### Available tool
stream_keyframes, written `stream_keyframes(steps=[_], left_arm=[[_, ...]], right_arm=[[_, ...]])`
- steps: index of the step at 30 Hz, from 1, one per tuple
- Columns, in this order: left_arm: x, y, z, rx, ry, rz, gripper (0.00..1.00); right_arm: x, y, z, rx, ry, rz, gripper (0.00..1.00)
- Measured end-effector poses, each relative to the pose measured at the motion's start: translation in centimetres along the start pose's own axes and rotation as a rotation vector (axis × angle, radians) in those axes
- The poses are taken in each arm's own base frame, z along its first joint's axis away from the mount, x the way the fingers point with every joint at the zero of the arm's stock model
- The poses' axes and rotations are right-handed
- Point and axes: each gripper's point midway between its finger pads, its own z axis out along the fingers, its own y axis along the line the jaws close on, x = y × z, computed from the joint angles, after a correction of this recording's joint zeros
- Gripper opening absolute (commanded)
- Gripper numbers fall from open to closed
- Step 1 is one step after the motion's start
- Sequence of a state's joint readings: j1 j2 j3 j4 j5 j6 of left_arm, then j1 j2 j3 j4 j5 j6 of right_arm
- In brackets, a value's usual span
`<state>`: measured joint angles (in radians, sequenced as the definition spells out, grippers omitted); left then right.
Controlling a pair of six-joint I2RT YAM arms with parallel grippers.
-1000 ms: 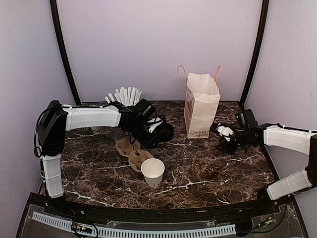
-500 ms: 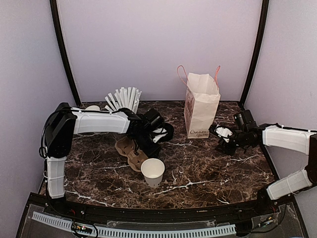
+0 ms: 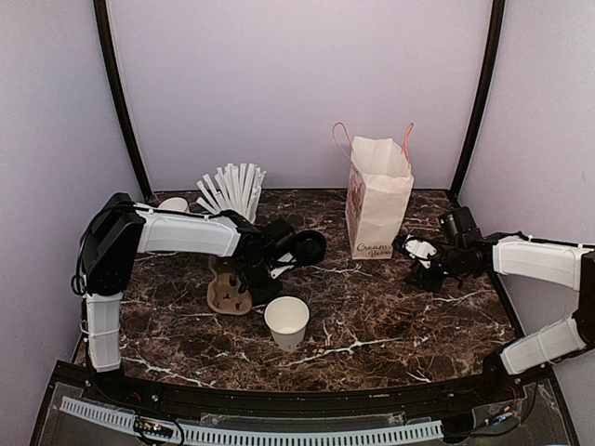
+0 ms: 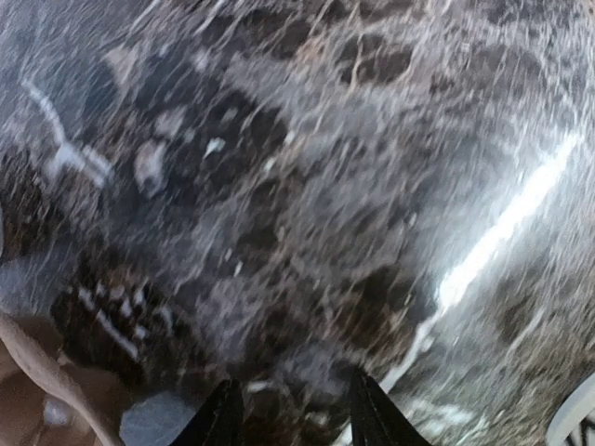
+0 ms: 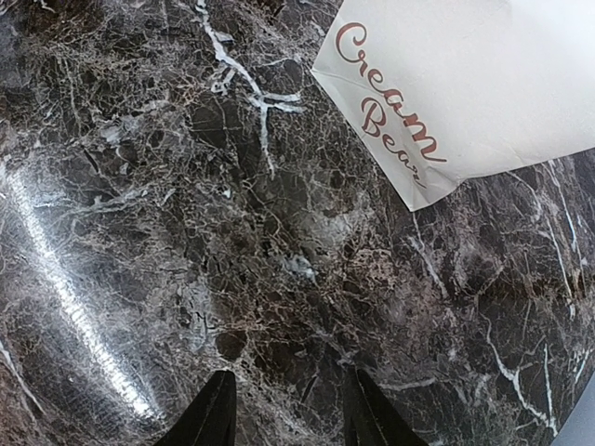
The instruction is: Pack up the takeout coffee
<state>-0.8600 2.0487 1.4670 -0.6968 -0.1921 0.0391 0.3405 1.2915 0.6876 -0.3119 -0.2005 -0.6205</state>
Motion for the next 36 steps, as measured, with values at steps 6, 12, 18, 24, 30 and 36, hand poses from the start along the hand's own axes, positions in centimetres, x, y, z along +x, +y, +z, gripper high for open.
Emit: stream_keyframes(steps=[6, 12, 18, 24, 30, 36], left_arm=[[2.1, 1.7, -1.4, -0.039, 0.012, -0.023, 0.43], [1.9, 3.0, -3.3, -0.062, -0.032, -0.047, 0.43], [0.7, 3.1, -4.2, -0.055, -0.070, -0.053, 0.42], [-3.1, 3.4, -7.5, -0.028, -0.206, -0.067, 0.42], [-6.8, 4.0, -11.3, -0.013, -0.360, -0.091, 0.41], [-10.3, 4.5, -13.5, 0.005, -0.449, -0.163, 0.34]], right_arm=[[0.0, -0.1, 0.0, 0.003, 0.002, 0.000, 0.41], [0.1, -0.2, 0.0, 0.009, 0.006, -0.001, 0.41], [0.2, -0.2, 0.0, 0.013, 0.010, -0.003, 0.41], [0.2, -0.2, 0.0, 0.013, 0.011, -0.002, 0.41], [0.2, -0.2, -0.1, 0.011, 0.009, 0.001, 0.41], [-0.1, -0.2, -0.3, 0.018, -0.001, -0.002, 0.41]])
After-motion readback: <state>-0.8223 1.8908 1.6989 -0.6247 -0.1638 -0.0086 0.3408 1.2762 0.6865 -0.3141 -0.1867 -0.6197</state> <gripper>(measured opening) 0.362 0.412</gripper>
